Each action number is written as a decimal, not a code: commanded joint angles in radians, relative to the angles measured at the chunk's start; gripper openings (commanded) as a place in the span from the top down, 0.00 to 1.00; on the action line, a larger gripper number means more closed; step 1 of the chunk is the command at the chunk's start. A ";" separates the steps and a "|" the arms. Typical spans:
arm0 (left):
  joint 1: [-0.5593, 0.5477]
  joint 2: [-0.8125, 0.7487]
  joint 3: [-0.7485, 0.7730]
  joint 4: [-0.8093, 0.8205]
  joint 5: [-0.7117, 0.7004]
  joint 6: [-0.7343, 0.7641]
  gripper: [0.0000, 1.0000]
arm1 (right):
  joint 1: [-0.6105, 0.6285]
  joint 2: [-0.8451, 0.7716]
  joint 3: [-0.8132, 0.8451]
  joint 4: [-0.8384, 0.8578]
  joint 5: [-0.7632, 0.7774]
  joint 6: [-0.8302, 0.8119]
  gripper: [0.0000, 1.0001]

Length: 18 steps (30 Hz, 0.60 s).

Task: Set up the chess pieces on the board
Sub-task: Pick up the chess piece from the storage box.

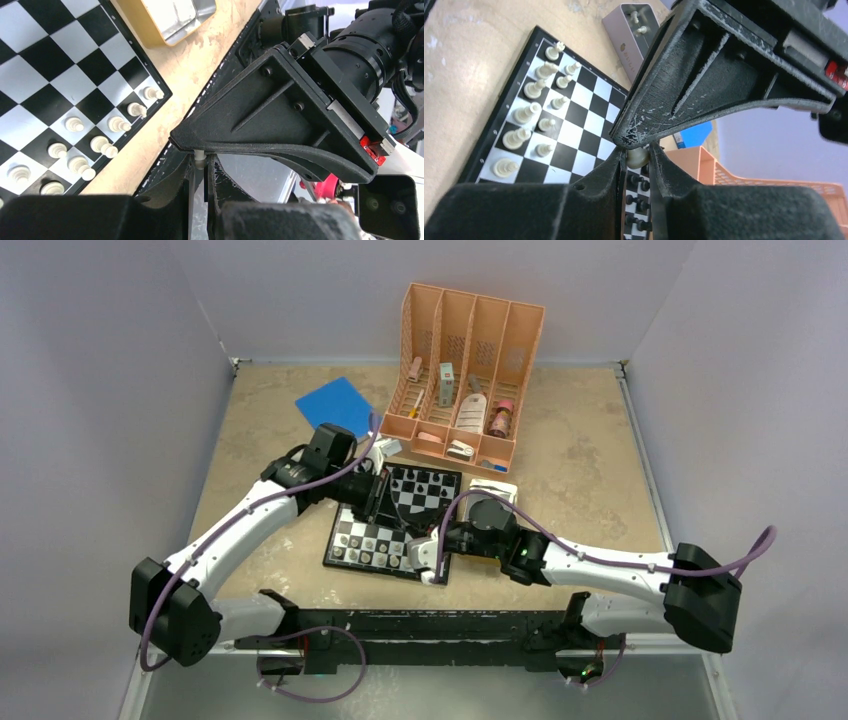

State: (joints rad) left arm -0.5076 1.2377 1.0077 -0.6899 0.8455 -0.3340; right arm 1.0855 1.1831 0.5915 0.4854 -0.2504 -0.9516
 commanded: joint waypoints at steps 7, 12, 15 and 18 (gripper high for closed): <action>-0.006 -0.123 0.094 0.159 -0.280 -0.074 1.00 | 0.007 -0.011 -0.084 0.474 0.047 0.594 0.99; -0.006 -0.138 0.070 0.233 -0.309 -0.093 1.00 | 0.007 0.043 -0.036 0.456 0.119 0.761 0.97; -0.006 -0.138 0.062 0.264 -0.314 -0.092 1.00 | 0.006 0.076 -0.006 0.429 0.130 0.818 0.97; -0.006 -0.140 0.062 0.267 -0.358 -0.086 1.00 | 0.007 0.099 -0.011 0.455 0.132 0.868 0.98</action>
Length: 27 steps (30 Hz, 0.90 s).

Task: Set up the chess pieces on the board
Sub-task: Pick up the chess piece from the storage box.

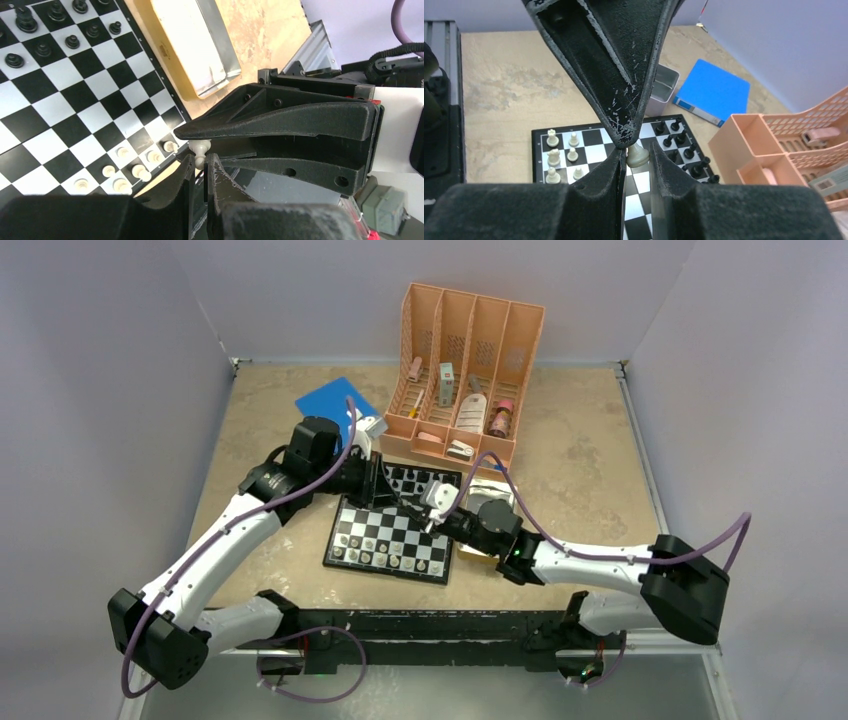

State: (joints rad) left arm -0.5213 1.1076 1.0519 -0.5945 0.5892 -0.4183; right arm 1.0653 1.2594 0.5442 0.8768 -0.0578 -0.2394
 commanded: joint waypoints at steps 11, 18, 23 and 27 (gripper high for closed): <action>0.008 0.029 0.038 0.095 -0.163 0.071 1.00 | 0.026 0.000 0.014 0.096 0.008 0.231 0.70; 0.003 0.088 0.096 -0.017 -0.150 0.078 1.00 | 0.025 -0.196 0.048 -0.186 0.070 0.196 0.19; -0.045 0.133 0.118 -0.070 -0.219 0.070 1.00 | 0.025 -0.359 0.086 -0.368 0.196 0.271 0.01; -0.117 0.201 0.145 -0.114 -0.282 0.054 1.00 | 0.025 -0.476 0.147 -0.555 0.327 0.415 0.01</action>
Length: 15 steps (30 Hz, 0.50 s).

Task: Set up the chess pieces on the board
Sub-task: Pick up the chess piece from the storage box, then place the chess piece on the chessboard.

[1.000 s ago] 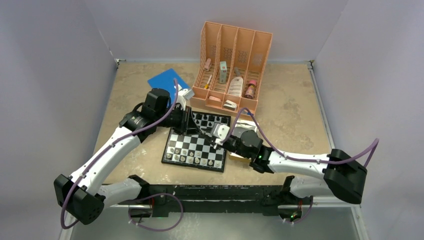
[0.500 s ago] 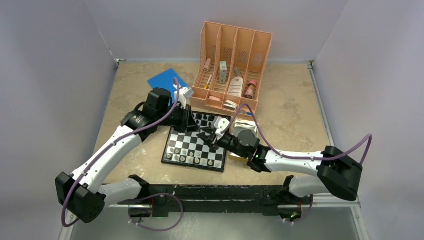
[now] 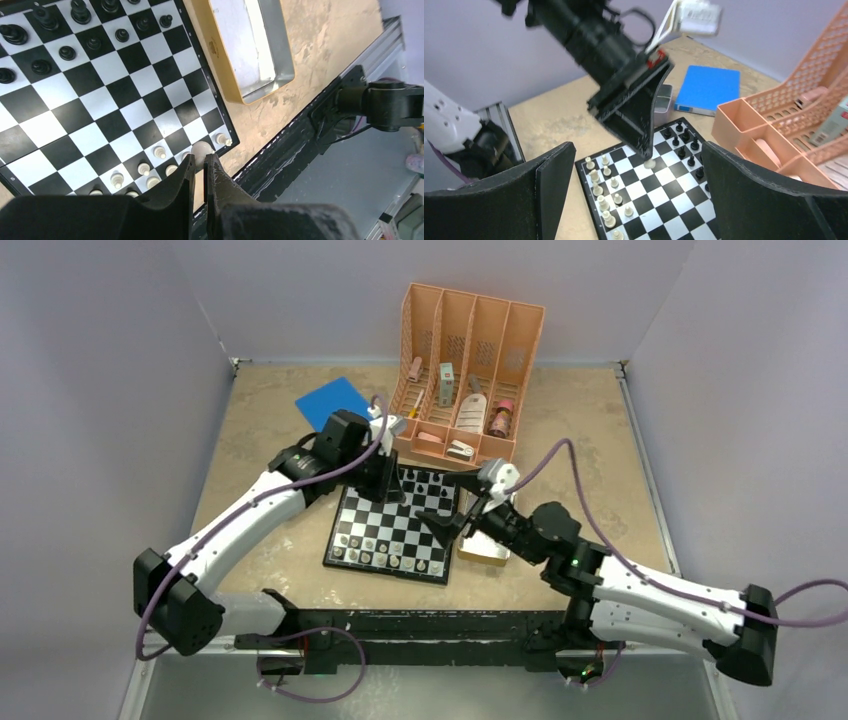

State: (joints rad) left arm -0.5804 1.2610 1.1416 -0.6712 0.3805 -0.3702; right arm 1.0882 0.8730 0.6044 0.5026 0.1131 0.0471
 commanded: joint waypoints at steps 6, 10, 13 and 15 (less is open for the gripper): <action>-0.156 0.166 0.068 -0.060 -0.197 -0.042 1.00 | 0.002 -0.230 0.109 -0.265 0.209 0.141 0.01; -0.209 0.212 0.029 -0.018 -0.246 -0.087 1.00 | 0.002 -0.314 0.103 -0.276 0.238 0.136 0.01; -0.232 0.240 -0.014 0.027 -0.243 -0.118 1.00 | 0.003 -0.351 0.113 -0.303 0.267 0.134 0.01; -0.243 0.251 -0.041 0.060 -0.246 -0.134 1.00 | 0.002 -0.368 0.122 -0.319 0.283 0.132 0.01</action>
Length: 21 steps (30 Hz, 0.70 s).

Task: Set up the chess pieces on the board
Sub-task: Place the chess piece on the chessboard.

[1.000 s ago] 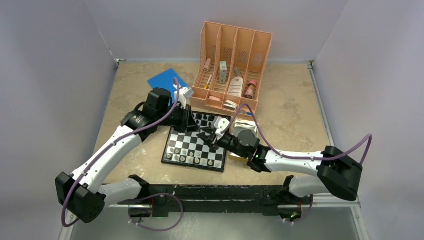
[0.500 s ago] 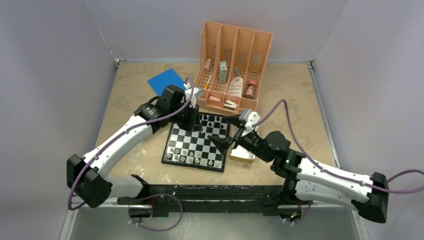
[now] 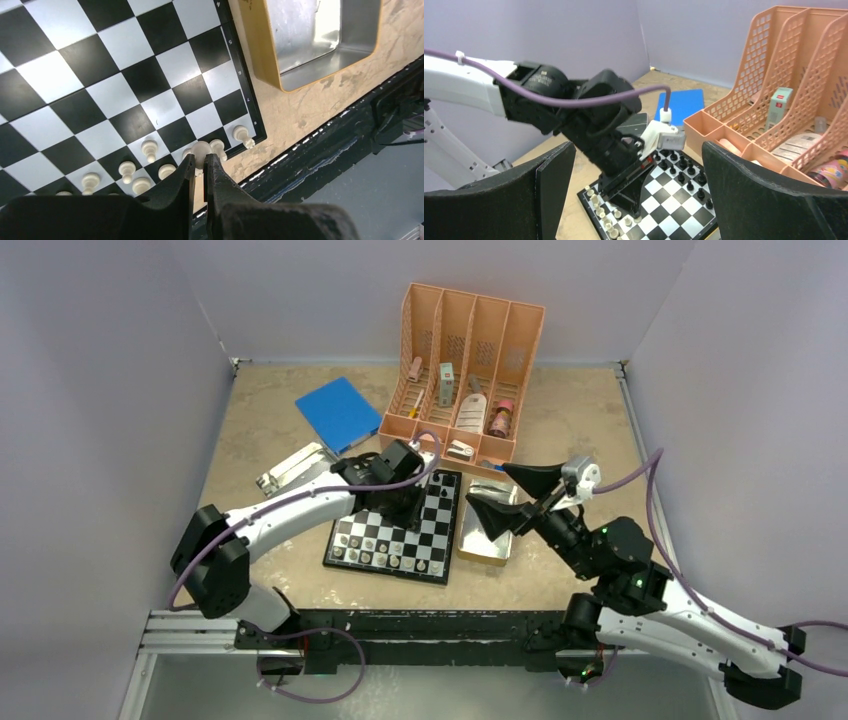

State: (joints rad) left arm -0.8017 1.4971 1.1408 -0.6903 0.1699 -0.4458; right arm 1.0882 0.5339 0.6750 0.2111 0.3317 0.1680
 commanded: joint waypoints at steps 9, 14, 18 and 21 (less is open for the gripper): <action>-0.025 0.042 -0.103 0.103 -0.079 -0.076 1.00 | 0.002 -0.069 0.035 -0.033 0.078 0.006 0.01; -0.026 0.047 -0.139 0.132 -0.061 -0.077 1.00 | 0.003 -0.066 0.041 -0.030 0.080 0.000 0.01; -0.026 0.051 -0.151 0.150 -0.042 -0.079 1.00 | 0.003 -0.055 0.043 -0.035 0.081 -0.001 0.01; -0.027 0.058 -0.149 0.148 -0.035 -0.068 1.00 | 0.003 -0.050 0.044 -0.040 0.088 0.000 0.01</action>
State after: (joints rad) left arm -0.8261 1.5452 0.9897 -0.5835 0.1188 -0.5133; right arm 1.0882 0.4789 0.6857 0.1547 0.4000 0.1677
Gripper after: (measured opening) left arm 0.078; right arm 0.987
